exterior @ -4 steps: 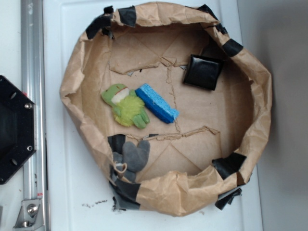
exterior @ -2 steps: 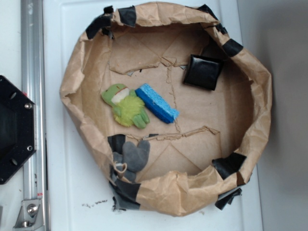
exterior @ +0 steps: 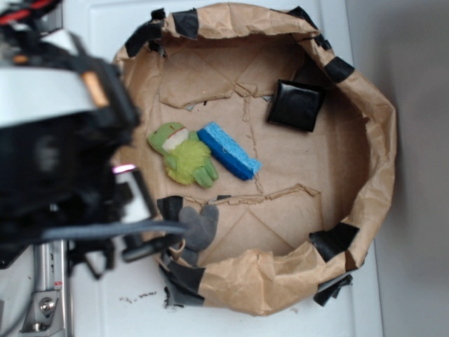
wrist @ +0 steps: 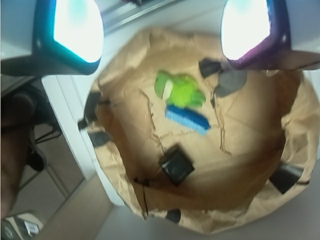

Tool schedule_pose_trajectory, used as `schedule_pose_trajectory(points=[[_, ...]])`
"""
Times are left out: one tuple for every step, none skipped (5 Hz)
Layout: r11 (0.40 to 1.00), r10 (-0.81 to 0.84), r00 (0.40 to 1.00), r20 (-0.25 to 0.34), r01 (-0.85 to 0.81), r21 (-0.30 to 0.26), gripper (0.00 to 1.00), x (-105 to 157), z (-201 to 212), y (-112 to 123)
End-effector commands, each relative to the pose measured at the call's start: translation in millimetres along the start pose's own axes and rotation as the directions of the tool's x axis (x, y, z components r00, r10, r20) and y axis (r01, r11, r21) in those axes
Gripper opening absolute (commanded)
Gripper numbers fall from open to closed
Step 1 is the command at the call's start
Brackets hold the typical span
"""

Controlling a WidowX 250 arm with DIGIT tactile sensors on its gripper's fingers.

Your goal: Grab the black box.

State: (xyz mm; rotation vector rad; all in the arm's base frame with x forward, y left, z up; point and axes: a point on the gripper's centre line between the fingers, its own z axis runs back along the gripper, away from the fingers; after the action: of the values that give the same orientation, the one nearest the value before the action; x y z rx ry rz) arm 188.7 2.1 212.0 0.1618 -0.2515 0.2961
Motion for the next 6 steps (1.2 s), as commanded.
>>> schedule_pose_trajectory(points=[[0.99,0.072,0.986,0.149,-0.053,-0.131,1.0,26,-2,-13],[0.99,0.072,0.986,0.149,-0.053,-0.131,1.0,26,-2,-13],[0.962,0.136,0.981,0.141,-0.097,-0.254,1.0,22,-18,-14],[0.942,0.2,0.967,0.161,-0.144,-0.304,1.0,33,-36,-23],[0.938,0.242,0.958,0.152,-0.191,-0.29,1.0,42,-63,-28],[0.953,0.227,0.961,0.158,-0.186,-0.238,1.0,53,-81,-34]])
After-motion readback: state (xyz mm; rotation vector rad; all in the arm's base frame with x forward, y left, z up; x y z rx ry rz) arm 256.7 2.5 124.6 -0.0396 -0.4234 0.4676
